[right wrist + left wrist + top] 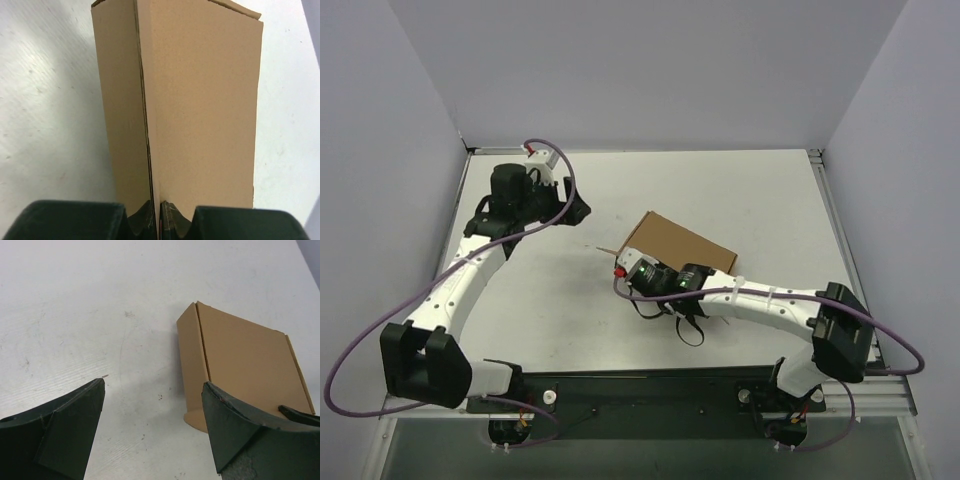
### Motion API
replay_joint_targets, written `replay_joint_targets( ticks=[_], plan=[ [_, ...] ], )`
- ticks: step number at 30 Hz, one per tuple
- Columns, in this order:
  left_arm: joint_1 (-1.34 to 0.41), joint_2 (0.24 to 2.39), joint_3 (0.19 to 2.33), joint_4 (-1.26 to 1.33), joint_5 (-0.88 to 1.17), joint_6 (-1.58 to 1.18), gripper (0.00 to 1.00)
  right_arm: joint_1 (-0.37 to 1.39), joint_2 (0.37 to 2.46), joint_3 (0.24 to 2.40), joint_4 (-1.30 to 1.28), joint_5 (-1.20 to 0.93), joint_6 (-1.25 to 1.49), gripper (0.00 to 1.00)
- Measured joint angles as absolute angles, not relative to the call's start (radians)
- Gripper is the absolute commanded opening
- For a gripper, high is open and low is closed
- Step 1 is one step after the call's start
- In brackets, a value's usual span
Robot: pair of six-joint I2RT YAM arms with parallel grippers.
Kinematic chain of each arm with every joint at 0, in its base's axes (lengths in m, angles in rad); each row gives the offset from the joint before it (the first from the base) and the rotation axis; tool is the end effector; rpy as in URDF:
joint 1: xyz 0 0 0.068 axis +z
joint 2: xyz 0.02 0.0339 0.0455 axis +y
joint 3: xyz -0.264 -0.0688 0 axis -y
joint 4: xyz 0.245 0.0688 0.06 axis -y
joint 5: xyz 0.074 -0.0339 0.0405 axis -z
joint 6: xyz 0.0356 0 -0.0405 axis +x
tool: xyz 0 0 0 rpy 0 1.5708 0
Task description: Fold the paper box
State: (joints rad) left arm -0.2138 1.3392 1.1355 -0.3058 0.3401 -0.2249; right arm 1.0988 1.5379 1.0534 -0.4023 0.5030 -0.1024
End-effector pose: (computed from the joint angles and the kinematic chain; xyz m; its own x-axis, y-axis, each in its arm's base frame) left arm 0.2959 -0.0764 0.3272 -0.5727 -0.0908 -0.8147 0.3661 0.8609 -0.3533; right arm 0.1619 0.2795 0.2348 -0.2849 -0.7551 -0.5904 -0.6745 0.5956 -0.4363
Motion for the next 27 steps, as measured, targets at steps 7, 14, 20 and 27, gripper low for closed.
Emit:
replay_joint_targets(
  ticks=[7,14,20,27],
  plan=[
    [-0.212,1.161,1.044,-0.229,0.411,-0.202,0.91,0.977,1.413,1.193,-0.544,0.231,-0.099,0.00],
    [-0.200,1.027,0.983,-0.132,0.552,-0.197,0.93,0.839,1.383,1.298,-0.644,-0.091,-0.112,0.00],
    [-0.200,1.044,0.962,-0.054,0.752,-0.199,0.93,0.700,1.384,1.323,-0.673,-0.305,-0.130,0.00],
    [-0.199,1.119,0.951,-0.010,0.870,-0.203,0.93,0.619,1.412,1.370,-0.713,-0.458,-0.140,0.00]
  ],
)
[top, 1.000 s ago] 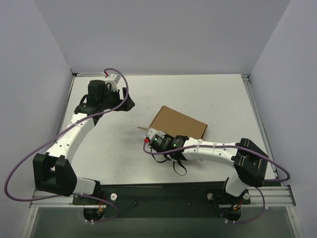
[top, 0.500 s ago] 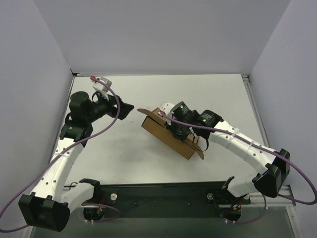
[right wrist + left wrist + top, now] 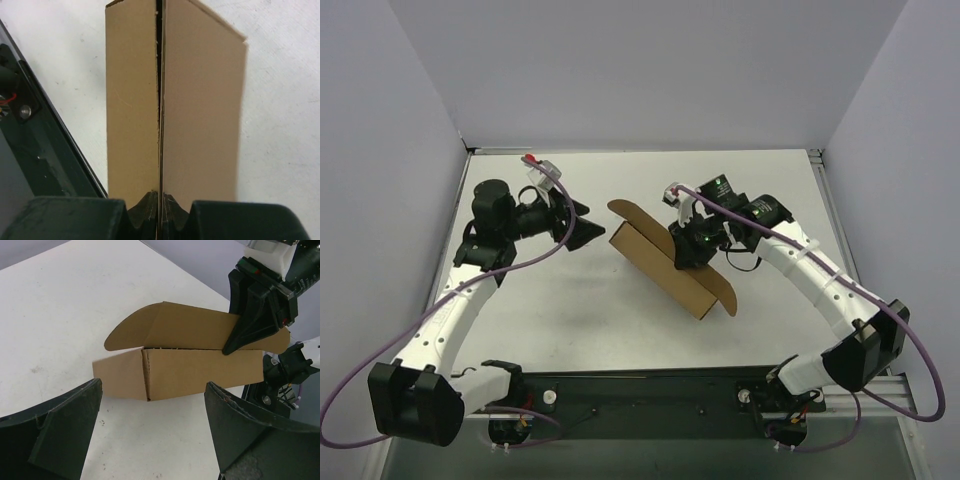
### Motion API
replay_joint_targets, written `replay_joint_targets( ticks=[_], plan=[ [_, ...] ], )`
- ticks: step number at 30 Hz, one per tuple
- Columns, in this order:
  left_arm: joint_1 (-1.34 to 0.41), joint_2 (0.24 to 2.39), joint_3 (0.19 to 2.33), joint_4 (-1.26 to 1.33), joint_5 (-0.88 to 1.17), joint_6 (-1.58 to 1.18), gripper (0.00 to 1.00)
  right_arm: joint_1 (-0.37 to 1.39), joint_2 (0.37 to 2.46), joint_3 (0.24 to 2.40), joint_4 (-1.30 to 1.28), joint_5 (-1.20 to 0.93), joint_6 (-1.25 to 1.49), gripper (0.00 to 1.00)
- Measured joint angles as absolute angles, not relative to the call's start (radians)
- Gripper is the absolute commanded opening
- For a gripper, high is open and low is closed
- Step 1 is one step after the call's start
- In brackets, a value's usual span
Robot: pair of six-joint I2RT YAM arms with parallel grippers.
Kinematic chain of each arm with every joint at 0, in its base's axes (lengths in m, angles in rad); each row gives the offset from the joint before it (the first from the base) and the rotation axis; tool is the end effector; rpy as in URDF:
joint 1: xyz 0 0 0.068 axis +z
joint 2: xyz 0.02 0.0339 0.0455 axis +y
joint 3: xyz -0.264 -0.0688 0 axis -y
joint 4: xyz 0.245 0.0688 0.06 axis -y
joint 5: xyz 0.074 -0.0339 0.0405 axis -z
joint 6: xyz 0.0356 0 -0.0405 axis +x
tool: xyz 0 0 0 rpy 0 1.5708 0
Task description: Fold the paper box
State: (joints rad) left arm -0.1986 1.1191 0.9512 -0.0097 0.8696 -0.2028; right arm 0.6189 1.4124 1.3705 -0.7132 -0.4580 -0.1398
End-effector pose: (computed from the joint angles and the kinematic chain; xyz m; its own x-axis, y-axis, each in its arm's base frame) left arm 0.2415 -0.0763 0.3521 -0.3438 -0.0634 -0.9369 0.8120 0.4812 -0.3305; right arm 0.2375 0.1885 0.3513 -0.4437 -0.4695 -0.7633 -0.8528 0.4831 0.1986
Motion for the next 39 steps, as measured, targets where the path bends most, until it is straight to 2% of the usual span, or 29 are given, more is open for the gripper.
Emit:
replay_joint_targets(
  ticks=[8,18,28,31,35,39],
  plan=[
    [-0.193,1.204,1.024,-0.010,0.883,-0.209,0.93,0.590,1.470,1.462,-0.767,-0.548,-0.157,0.00],
    [-0.186,1.237,1.015,0.039,0.876,-0.197,0.94,0.580,1.546,1.467,-0.776,-0.612,-0.182,0.00],
    [-0.186,1.394,1.011,0.170,0.914,-0.226,0.97,0.577,1.558,1.467,-0.783,-0.650,-0.196,0.00],
    [-0.188,1.417,1.011,0.199,0.936,-0.247,0.91,0.577,1.560,1.467,-0.783,-0.655,-0.200,0.00],
    [-0.203,1.418,1.011,0.206,0.951,-0.244,0.76,0.577,1.562,1.467,-0.783,-0.655,-0.204,0.00],
    [-0.221,1.418,1.011,0.175,0.950,-0.212,0.68,0.577,1.563,1.467,-0.783,-0.652,-0.204,0.00]
  ],
)
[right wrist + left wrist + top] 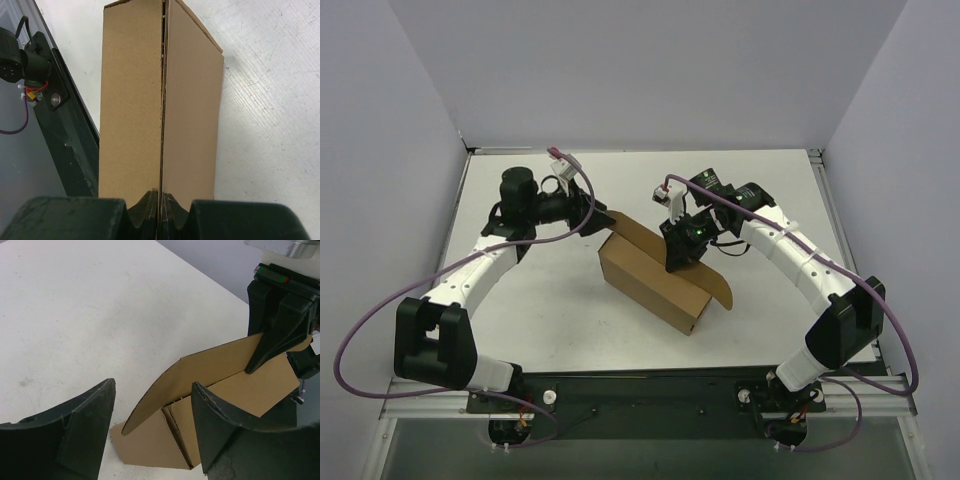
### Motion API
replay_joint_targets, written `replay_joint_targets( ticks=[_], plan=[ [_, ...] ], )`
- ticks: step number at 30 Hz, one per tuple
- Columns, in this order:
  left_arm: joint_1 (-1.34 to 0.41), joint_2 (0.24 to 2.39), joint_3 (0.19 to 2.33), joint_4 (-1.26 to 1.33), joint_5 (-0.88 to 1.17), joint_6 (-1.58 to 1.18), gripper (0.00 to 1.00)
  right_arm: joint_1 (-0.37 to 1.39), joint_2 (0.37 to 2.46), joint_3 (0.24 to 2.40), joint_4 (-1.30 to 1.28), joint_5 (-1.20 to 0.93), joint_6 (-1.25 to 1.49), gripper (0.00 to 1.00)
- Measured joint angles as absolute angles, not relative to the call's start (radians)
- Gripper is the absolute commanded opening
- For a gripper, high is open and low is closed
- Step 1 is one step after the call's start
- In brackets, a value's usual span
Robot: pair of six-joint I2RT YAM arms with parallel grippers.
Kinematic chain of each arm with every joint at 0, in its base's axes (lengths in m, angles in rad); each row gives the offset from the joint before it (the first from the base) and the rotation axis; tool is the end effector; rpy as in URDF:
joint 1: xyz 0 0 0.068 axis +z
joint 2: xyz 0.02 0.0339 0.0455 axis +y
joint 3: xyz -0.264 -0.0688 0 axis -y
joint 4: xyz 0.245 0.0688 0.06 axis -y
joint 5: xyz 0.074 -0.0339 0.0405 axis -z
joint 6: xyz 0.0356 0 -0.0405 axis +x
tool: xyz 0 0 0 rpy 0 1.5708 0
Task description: Fold the paper box
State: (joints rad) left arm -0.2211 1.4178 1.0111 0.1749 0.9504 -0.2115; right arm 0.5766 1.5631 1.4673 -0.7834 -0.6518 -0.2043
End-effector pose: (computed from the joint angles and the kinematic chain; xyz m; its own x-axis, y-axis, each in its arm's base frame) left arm 0.3065 -0.0986 0.3109 -0.4081 -0.0334 -0.9123 0.8330 0.3953 -0.3871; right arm 0.2672 0.1996 0.3350 -0.4785 -0.5036 -0.7193 -0.8730 0.3609 0.3281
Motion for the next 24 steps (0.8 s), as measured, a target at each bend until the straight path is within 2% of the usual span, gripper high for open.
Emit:
replay_joint_targets(
  ticks=[2,5,9,10,12,17,24],
  plan=[
    [-0.234,1.417,1.011,0.143,0.939,-0.184,0.66,0.577,1.563,1.467,-0.783,-0.646,-0.204,0.00],
    [-0.269,1.412,1.011,0.062,0.899,-0.126,0.58,0.577,1.563,1.467,-0.783,-0.636,-0.204,0.00],
    [-0.306,1.404,1.011,-0.033,0.836,-0.069,0.42,0.577,1.563,1.467,-0.784,-0.618,-0.204,0.06],
    [-0.312,1.402,1.011,-0.048,0.819,-0.061,0.33,0.577,1.563,1.468,-0.784,-0.613,-0.204,0.08],
    [-0.323,1.393,1.007,-0.072,0.786,-0.047,0.26,0.577,1.563,1.469,-0.784,-0.603,-0.204,0.12],
    [-0.348,1.365,0.995,-0.106,0.711,-0.012,0.23,0.577,1.563,1.478,-0.780,-0.578,-0.199,0.19],
    [-0.377,1.332,0.970,-0.106,0.638,-0.003,0.21,0.573,1.563,1.478,-0.757,-0.495,-0.153,0.53]
  ],
)
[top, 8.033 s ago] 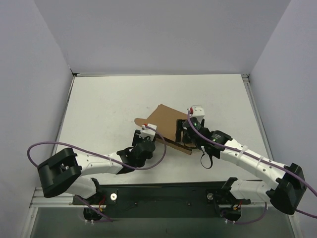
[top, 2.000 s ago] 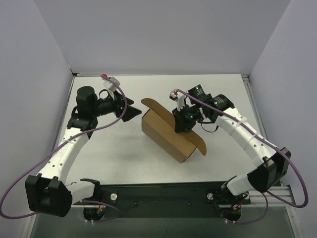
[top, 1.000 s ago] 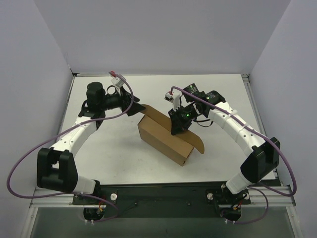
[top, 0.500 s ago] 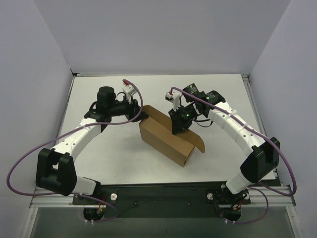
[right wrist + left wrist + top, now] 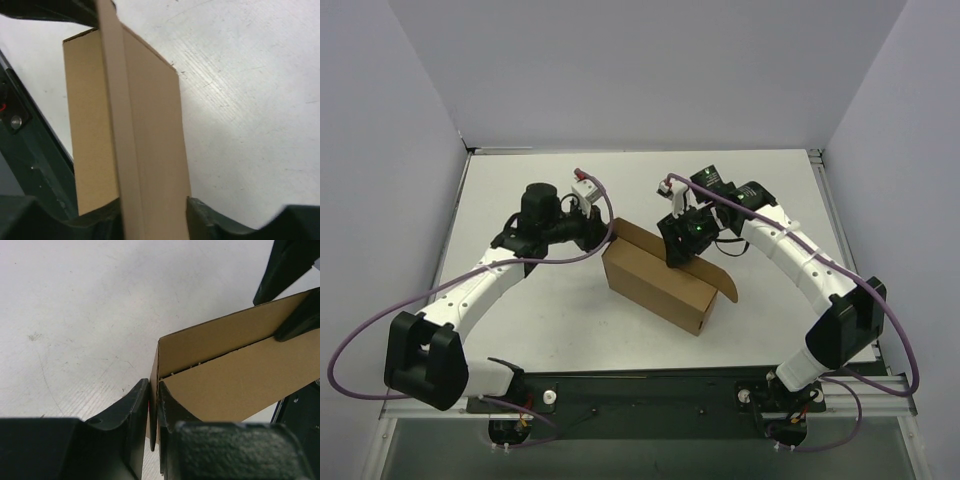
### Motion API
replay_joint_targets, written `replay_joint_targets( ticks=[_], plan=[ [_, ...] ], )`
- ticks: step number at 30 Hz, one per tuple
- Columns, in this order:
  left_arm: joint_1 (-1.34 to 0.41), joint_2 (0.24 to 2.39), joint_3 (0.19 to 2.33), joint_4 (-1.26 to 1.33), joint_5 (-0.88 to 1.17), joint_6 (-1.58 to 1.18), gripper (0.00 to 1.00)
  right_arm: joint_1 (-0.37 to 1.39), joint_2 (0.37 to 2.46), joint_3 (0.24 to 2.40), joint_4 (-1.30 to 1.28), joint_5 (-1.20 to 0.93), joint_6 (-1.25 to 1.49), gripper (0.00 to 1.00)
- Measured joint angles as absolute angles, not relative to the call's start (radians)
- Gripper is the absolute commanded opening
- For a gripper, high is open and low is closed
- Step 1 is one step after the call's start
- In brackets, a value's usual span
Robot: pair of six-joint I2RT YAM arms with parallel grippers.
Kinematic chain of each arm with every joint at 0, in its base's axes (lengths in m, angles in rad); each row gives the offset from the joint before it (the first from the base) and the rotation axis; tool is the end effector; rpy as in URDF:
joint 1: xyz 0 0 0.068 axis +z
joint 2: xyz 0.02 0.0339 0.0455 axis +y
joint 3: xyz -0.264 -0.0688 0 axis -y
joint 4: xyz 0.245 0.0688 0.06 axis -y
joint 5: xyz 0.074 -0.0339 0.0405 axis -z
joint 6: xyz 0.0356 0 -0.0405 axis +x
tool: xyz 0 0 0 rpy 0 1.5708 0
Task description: Fold the paper box
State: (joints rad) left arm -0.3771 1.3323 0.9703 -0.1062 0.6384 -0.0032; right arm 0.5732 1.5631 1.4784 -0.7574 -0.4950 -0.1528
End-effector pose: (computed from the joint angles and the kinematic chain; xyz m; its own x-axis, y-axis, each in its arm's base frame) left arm 0.2707 -0.1300 0.2931 -0.4221 0.1644 -0.8915 0.7888 0.5513 -0.2718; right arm 0.2742 0.1971 0.3380 -0.5064 -0.4863 -0.7121 -0.8297 0.4996 0.2489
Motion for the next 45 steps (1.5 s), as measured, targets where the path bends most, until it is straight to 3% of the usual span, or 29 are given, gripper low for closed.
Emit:
replay_joint_targets(
  ticks=[5,13,21,42,45],
  plan=[
    [-0.401,1.323,0.965,-0.107,0.589,-0.003,0.19,0.562,1.538,1.460,-0.724,-0.412,-0.096,0.68],
    [-0.443,1.316,0.961,-0.121,0.495,0.002,0.19,0.561,1.311,1.354,-0.710,-0.242,0.057,0.77],
    [-0.467,1.307,0.962,-0.132,0.432,0.005,0.19,0.561,1.102,1.311,-0.783,-0.049,0.159,0.77],
    [-0.498,1.283,0.962,-0.162,0.344,0.006,0.19,0.558,1.114,1.283,-0.902,0.116,0.239,0.40],
    [-0.506,1.280,0.962,-0.164,0.332,0.006,0.19,0.558,1.118,1.283,-0.902,0.115,0.239,0.30]
  ],
)
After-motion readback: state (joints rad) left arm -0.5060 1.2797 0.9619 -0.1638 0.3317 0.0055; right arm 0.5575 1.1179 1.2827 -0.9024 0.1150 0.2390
